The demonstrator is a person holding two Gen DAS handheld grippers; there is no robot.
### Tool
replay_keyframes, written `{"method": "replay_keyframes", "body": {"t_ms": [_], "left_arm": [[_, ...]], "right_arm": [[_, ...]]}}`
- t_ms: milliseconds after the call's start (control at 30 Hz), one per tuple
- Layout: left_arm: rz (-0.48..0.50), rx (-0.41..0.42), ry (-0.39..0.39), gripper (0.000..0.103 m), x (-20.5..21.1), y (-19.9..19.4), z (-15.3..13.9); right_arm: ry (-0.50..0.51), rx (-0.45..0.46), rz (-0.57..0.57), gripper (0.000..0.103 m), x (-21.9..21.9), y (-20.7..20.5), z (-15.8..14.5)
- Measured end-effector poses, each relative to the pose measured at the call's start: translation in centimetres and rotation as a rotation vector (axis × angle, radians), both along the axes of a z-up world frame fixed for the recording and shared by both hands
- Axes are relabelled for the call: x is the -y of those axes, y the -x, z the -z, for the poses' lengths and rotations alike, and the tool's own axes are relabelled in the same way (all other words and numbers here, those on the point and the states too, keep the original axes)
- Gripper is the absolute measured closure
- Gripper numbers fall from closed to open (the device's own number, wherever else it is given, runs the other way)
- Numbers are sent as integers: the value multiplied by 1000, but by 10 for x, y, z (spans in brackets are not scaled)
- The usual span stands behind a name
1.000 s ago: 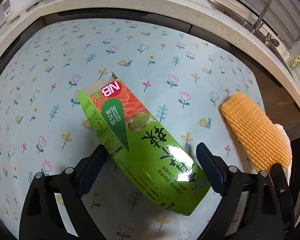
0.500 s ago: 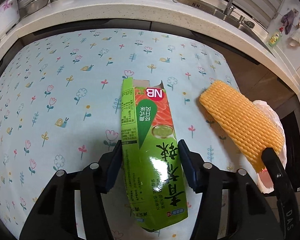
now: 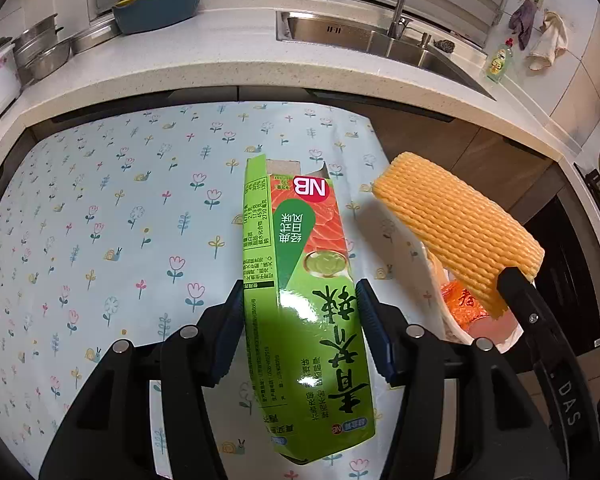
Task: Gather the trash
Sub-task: 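Carry the green carton and mesh sleeve over the bin with both tools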
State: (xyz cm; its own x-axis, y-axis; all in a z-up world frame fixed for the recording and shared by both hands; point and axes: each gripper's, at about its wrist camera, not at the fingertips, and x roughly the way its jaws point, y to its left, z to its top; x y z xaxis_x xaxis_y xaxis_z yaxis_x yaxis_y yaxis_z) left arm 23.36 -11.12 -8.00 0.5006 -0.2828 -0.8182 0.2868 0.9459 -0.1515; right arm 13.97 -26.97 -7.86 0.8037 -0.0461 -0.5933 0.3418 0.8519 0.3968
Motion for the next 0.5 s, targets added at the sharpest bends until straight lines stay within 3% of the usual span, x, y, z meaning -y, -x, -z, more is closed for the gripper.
{"method": "replay_keyframes", "body": {"t_ms": [500], "left_arm": [[98,62,0,51,56,40,-36]], "right_arm": [[35,56,92,93,50,51,-35]]}}
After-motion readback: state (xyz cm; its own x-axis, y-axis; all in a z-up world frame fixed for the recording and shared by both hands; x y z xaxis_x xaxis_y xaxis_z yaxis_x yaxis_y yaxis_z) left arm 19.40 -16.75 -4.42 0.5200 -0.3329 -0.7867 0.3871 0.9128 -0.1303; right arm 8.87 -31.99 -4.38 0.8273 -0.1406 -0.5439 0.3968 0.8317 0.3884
